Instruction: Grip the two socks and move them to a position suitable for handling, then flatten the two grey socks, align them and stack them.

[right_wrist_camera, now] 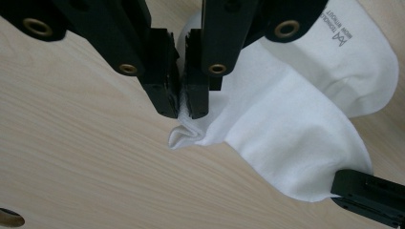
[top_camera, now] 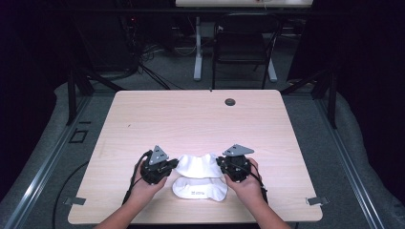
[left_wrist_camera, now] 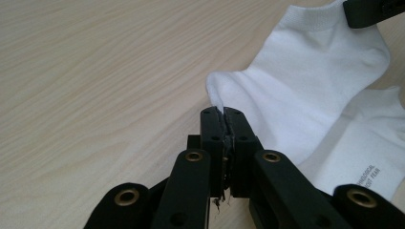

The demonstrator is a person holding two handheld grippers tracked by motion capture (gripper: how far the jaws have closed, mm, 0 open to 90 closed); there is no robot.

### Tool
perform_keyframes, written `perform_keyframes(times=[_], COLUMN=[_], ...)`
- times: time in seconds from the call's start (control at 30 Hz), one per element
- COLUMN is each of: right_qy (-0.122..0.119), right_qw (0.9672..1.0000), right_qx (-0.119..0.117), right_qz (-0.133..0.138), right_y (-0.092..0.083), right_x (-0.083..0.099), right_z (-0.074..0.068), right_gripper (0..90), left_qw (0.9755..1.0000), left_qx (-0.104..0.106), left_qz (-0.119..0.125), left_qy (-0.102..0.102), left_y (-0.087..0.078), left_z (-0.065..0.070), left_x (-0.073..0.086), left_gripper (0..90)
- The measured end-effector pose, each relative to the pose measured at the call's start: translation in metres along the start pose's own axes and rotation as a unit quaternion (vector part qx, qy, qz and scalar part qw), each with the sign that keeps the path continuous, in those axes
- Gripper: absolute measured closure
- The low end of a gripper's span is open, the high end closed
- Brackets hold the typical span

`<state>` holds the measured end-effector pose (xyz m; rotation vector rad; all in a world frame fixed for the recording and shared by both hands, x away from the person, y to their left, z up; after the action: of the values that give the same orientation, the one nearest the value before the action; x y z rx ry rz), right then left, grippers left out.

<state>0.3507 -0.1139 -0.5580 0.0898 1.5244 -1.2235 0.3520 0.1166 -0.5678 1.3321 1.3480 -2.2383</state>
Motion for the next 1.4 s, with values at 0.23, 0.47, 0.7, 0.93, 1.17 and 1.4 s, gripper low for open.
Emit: perform_keyframes(times=[0.23, 0.47, 0.7, 0.93, 1.17, 1.4], right_qy=[-0.002, -0.013, -0.012, -0.016, -0.014, -0.02], right_qw=[0.9999, 0.9998, 0.9997, 0.9997, 0.9997, 0.9996], right_qx=[-0.004, -0.005, -0.012, -0.014, -0.017, -0.02], right_qz=[0.009, 0.013, 0.017, 0.011, 0.006, -0.002], right_y=[-0.011, -0.017, -0.024, -0.03, -0.033, -0.033], right_x=[0.001, 0.004, 0.008, 0.013, 0.02, 0.026], right_z=[-0.006, -0.015, -0.024, -0.027, -0.031, -0.035], right_gripper=[84.2, 84.2, 84.2, 84.2, 84.2, 84.1], left_qw=[1.0, 0.9999, 0.9998, 0.9997, 0.9996, 0.9995], left_qx=[0.005, 0.011, 0.018, 0.023, 0.026, 0.027], left_qz=[0.002, 0.003, -0.002, -0.006, -0.011, -0.013], left_qy=[0.0, -0.003, -0.004, -0.008, -0.005, -0.003], left_y=[-0.009, -0.016, -0.021, -0.023, -0.024, -0.024], left_z=[0.006, 0.009, 0.013, 0.019, 0.023, 0.025], left_x=[0.005, 0.011, 0.018, 0.024, 0.03, 0.034], left_gripper=[87.7, 87.7, 87.7, 87.7, 87.7, 87.7])
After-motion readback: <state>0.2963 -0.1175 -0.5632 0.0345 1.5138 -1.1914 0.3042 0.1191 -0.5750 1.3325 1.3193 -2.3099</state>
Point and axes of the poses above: each handheld gripper's, and its own axes: y roughly forward along the jaws, x roughly out of its underside, z roughly to its right, the point moved 5 cm from there along y, roughly forward along the jaws, and after that the axes turned 13 degrees about -y, right-handed, at the moved point
